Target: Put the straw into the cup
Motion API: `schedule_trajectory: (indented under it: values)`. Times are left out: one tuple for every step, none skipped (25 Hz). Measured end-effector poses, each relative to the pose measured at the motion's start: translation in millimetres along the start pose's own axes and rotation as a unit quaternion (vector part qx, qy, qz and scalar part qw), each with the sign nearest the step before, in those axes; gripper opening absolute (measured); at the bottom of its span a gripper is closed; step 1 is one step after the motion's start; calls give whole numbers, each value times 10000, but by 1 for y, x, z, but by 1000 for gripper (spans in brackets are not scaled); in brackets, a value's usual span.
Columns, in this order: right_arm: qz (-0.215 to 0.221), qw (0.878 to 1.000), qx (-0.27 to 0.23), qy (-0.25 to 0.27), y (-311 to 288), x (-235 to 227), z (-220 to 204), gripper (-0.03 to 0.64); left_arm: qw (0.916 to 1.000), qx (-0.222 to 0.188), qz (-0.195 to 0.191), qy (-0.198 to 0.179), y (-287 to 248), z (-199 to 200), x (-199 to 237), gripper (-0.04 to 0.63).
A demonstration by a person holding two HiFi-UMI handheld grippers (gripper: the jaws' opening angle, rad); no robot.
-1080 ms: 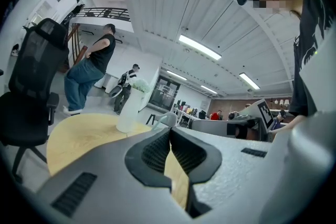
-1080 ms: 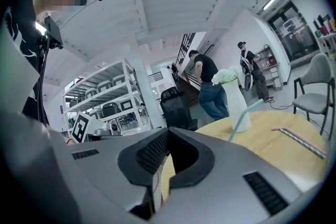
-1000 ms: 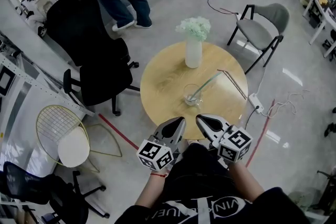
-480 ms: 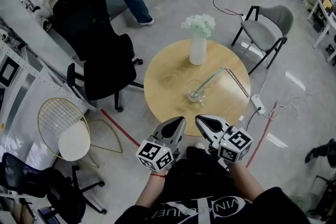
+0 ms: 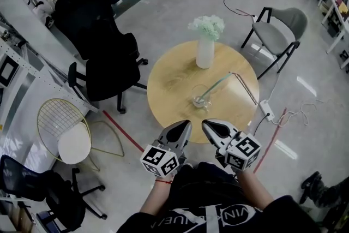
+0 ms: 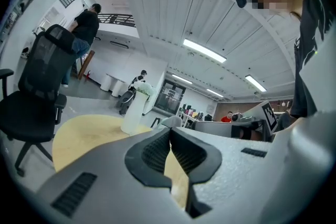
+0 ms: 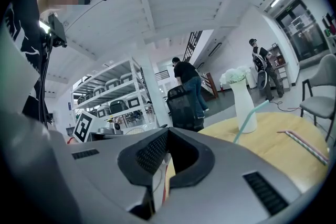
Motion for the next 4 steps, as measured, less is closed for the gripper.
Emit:
schedule_trajectory:
  values:
    - [-12,10000,32,61,1,-3,0,2,10000,13,-10,12,-5,-1,0,12]
    - [-22,9999,68,126,2,-7,0,3,10000,25,-19,22,-9,-1,-1,12]
    - [-30,9998,106,188,2,-11,0,3,10000,36,-29,31,-14,-1,-2,12]
    - [-37,9996,145,246,3,-14,0,2,10000,48,-39,39,-19,-2,-3,12]
Point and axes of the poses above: the fingertips, and each gripper's own axes: y backward along the fingers, x to its left, z out of its top, the point moved 2 cm from there along y, backward along the fingers, and after that the axes turned 14 degrees about -z, right-handed, at the moved point
